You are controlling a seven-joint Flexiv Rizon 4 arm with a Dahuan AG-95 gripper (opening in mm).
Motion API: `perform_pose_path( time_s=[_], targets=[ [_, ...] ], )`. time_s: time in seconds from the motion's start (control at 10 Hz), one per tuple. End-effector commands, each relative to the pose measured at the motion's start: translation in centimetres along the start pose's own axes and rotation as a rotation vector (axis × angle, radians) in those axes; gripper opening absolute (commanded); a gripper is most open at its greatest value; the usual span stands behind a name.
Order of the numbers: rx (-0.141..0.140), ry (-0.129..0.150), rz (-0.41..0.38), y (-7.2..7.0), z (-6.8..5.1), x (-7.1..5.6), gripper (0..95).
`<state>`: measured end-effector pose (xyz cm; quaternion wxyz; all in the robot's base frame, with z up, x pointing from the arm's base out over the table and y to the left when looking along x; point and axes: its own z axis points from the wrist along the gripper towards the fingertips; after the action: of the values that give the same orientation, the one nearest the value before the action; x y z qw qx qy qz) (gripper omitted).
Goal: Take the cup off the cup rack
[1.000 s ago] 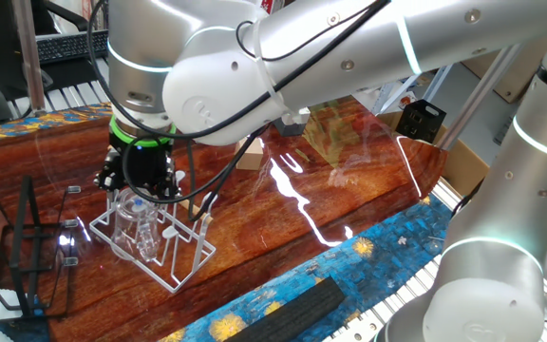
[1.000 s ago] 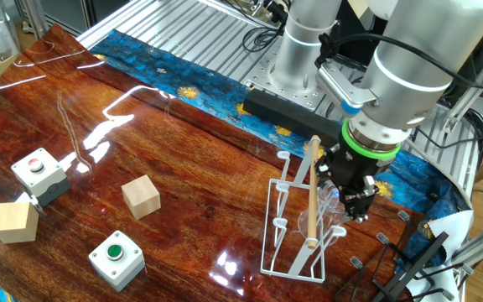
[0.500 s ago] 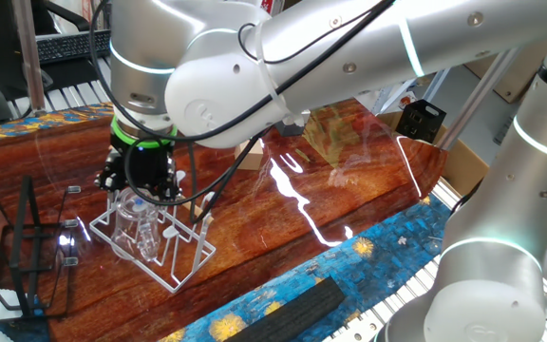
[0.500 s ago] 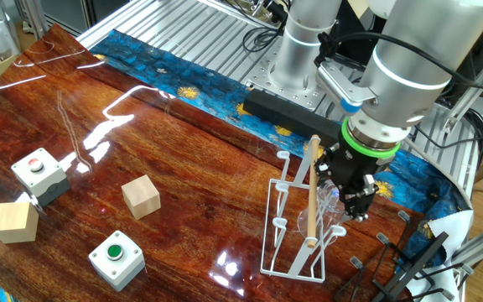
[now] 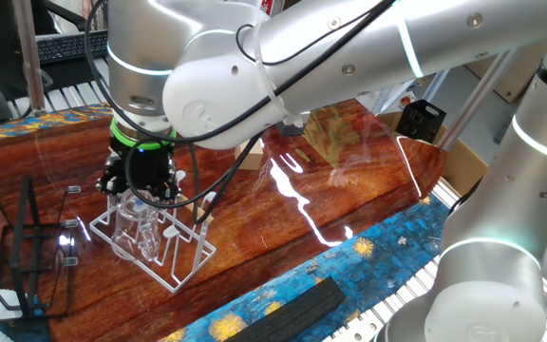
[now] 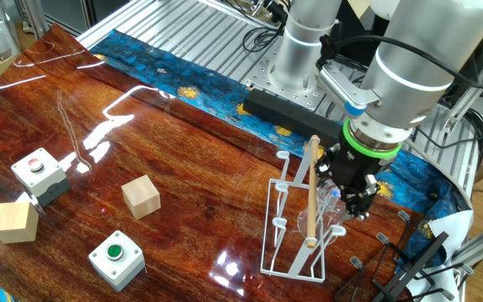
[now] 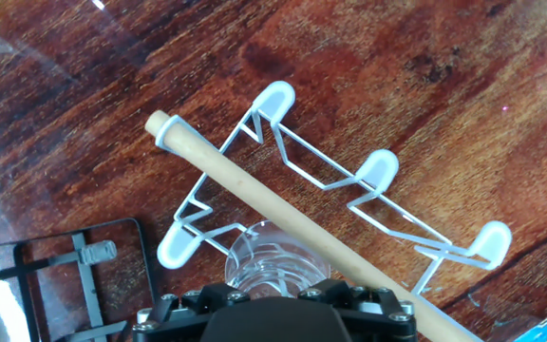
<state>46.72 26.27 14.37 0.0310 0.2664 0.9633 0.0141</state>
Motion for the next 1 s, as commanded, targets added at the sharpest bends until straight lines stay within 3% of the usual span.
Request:
perform_pose_path(
  time_s=[0.1, 0.5, 1.0],
  targets=[
    [0.002, -0.012, -0.003, -0.1, 0.2, -0.1, 0.0],
    [0.013, 0.018, -0.01, -0.1, -0.3, 0.0, 0.0],
    [0.018, 0.034, -0.017, -0.1, -1.3, 0.2, 0.0]
  ],
)
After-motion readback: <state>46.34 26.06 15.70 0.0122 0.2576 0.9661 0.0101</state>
